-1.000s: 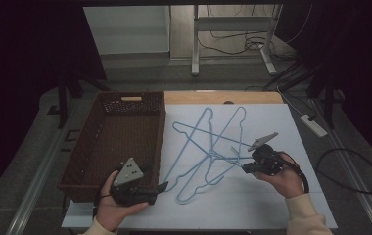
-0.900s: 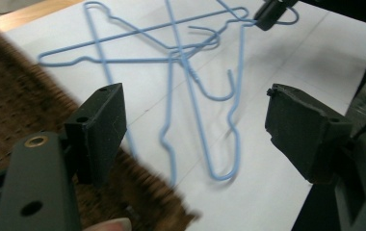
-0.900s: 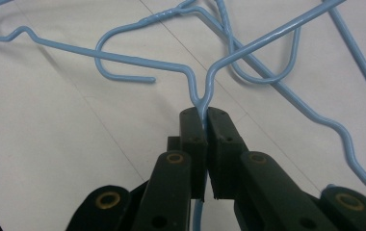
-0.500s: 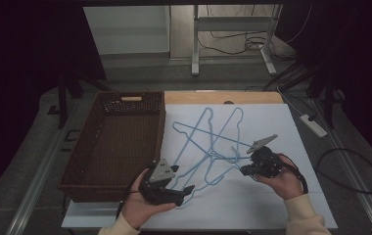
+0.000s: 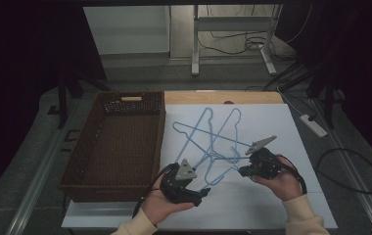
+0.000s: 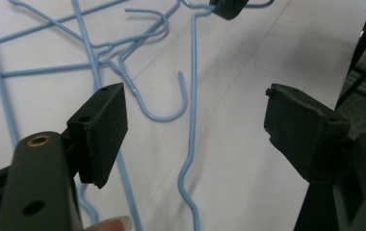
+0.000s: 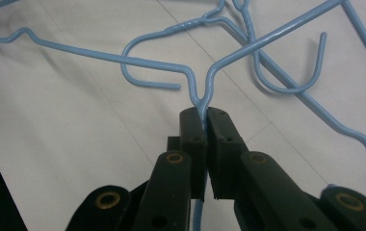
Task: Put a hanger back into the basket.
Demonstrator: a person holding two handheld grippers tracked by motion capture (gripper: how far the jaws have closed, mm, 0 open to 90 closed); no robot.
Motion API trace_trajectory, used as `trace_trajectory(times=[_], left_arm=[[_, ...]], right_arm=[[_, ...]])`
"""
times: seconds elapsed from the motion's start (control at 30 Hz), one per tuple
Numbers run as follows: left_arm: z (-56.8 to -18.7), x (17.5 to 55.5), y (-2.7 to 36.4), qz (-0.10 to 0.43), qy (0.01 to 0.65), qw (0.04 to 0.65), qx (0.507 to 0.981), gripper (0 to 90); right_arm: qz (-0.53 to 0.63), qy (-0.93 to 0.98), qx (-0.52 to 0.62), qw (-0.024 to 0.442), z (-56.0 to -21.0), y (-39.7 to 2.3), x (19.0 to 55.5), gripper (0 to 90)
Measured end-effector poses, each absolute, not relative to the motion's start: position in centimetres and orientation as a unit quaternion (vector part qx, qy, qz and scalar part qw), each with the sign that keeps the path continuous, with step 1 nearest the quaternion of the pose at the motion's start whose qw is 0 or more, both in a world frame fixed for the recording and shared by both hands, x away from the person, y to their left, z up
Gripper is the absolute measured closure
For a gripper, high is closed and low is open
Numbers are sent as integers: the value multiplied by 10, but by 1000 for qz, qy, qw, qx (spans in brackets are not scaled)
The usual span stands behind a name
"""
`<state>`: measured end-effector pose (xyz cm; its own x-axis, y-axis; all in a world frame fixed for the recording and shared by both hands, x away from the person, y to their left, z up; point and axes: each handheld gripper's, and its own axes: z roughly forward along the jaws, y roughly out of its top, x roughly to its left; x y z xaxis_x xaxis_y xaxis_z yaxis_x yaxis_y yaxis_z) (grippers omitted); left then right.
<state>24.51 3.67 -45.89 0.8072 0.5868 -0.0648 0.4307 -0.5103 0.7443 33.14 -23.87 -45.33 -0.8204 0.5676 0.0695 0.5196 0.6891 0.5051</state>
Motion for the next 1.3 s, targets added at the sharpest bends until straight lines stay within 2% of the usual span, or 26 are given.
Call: trace_trajectory(times=[0.4,0.57,0.67,0.73,0.77,0.93,1.03,1.3], left_arm=[[-478,258,6,99,282,353,887,300],[-487,265,3,96,285,336,892,353],[-491,267,2,92,287,327,896,457],[-493,268,2,90,292,323,896,563],[-493,268,2,89,291,320,897,563],[-494,269,1,81,277,309,906,779],[-494,269,1,76,274,308,908,848],[-491,268,2,79,284,314,902,862]], right_arm=[[265,919,289,44,-449,-235,327,867],[268,919,287,42,-449,-234,326,866],[269,919,285,42,-449,-233,326,866],[269,919,285,42,-449,-233,326,866],[270,919,285,42,-448,-233,326,866],[274,918,284,40,-447,-233,325,866],[279,916,286,39,-445,-233,325,866],[300,907,294,39,-444,-236,326,861]])
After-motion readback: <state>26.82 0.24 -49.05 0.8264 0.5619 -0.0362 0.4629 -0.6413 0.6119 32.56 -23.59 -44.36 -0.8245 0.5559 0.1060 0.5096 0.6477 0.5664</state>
